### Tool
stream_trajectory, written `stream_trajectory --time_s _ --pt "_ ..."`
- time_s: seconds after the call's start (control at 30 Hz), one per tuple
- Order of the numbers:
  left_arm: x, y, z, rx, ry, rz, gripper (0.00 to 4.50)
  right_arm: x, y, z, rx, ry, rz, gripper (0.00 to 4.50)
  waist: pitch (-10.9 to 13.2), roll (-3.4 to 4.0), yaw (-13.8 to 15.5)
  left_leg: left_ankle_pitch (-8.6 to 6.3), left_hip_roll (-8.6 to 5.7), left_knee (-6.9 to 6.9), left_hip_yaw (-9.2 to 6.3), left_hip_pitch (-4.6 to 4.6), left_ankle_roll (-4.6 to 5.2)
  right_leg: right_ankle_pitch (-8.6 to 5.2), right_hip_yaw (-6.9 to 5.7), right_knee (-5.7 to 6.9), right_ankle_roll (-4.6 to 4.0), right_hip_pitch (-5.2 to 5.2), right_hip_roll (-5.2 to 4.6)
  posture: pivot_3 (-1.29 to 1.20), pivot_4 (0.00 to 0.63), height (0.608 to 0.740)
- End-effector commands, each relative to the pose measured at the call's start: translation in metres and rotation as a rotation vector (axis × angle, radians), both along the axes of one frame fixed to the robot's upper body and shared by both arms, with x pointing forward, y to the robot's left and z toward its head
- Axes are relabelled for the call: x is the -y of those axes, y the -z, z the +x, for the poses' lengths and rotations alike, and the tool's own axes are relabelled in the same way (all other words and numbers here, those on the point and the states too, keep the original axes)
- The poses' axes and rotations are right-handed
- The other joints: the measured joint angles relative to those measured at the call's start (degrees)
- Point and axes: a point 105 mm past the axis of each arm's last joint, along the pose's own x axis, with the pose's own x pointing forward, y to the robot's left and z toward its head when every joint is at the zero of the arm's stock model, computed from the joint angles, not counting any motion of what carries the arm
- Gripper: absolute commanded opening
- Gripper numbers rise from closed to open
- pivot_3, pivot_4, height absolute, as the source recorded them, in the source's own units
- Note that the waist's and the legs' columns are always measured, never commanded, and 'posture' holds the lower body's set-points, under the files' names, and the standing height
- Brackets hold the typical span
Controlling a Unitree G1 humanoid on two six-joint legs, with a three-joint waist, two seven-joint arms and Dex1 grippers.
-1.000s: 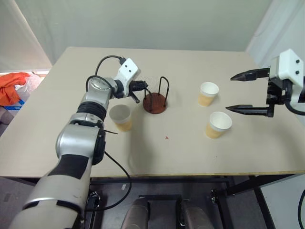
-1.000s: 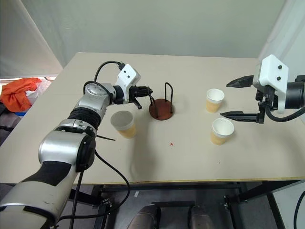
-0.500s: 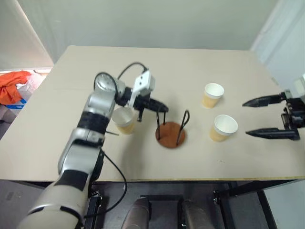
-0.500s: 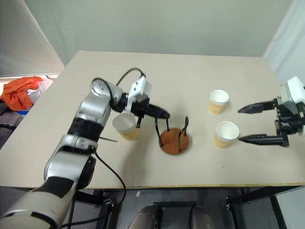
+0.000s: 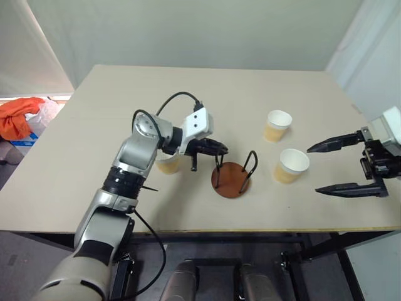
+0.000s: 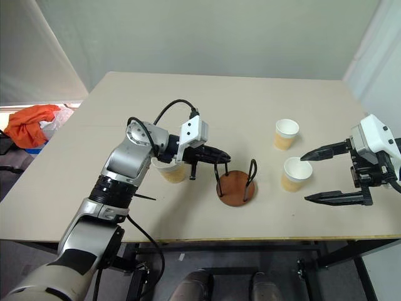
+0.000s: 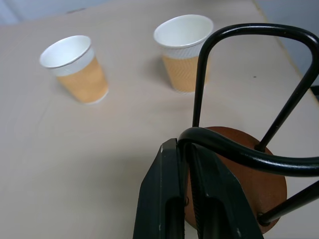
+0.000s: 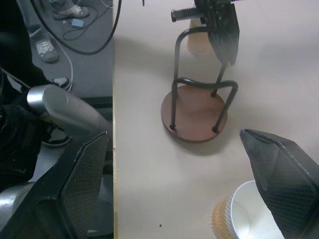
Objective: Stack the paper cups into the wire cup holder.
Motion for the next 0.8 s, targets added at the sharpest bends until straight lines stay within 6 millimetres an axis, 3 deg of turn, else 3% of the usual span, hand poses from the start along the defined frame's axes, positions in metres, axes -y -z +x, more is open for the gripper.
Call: stream_trajectory --time_s 0.03,0.13,0.27,0.4,0.57,0.7,0.8 --pt "-0.001 0.0 -0.007 -0.01 -0.01 0.025 0.02 -0.006 -0.005 -0.001 0.027 -0.021 0.004 4.5 0.0 0.0 -0.09 0.01 0.0 -0.01 0.0 0.0 -0.01 0.0 0.0 0.0 -0.01 -0.01 0.0 0.0 0.15 0.74" --pt "-0.006 0.012 -0.012 -0.064 -0.015 0.075 0.02 -0.007 -0.003 0.002 0.027 -0.022 0.006 4.5 0.0 0.0 -0.14 0.0 0.0 -0.06 -0.01 -0.02 -0.04 -0.02 -0.01 -0.02 0.01 -0.04 0.01 0.0 0.15 0.74" --pt "-0.01 0.018 -0.001 -0.066 -0.097 0.097 1.15 -0.007 -0.003 0.007 0.032 -0.023 -0.003 4.5 -0.01 0.04 -0.03 -0.05 0.0 -0.14 -0.01 -0.05 -0.09 -0.09 -0.05 -0.02 0.0 -0.09 0.0 0.0 0.15 0.74" --pt "-0.013 0.01 0.003 -0.01 -0.098 0.104 2.59 0.0 0.003 0.018 0.05 0.014 -0.065 4.5 -0.01 0.04 -0.03 -0.08 0.01 -0.15 -0.04 -0.11 -0.11 -0.09 -0.07 -0.05 -0.01 -0.15 -0.01 0.0 0.15 0.74" --pt "-0.026 -0.017 -0.005 0.102 -0.042 0.144 4.28 0.006 0.01 0.029 0.076 0.041 -0.138 4.5 0.0 0.05 -0.08 -0.09 0.01 -0.21 -0.05 -0.12 -0.11 -0.09 -0.06 -0.07 -0.01 -0.2 -0.02 0.0 0.15 0.74" --pt "-0.043 -0.045 -0.021 0.184 0.022 0.159 4.45 0.008 0.015 0.035 0.084 0.037 -0.172 4.5 0.0 0.05 -0.13 -0.09 0.02 -0.35 -0.05 -0.16 -0.11 -0.1 -0.06 -0.08 -0.04 -0.31 -0.01 0.0 0.15 0.74" --pt "-0.067 -0.083 -0.033 0.271 0.023 0.151 4.45 0.01 0.022 0.041 0.088 0.04 -0.212 4.5 0.01 0.04 -0.26 -0.09 0.03 -0.48 -0.05 -0.16 -0.11 -0.13 -0.06 -0.09 -0.08 -0.38 -0.01 0.0 0.15 0.74"
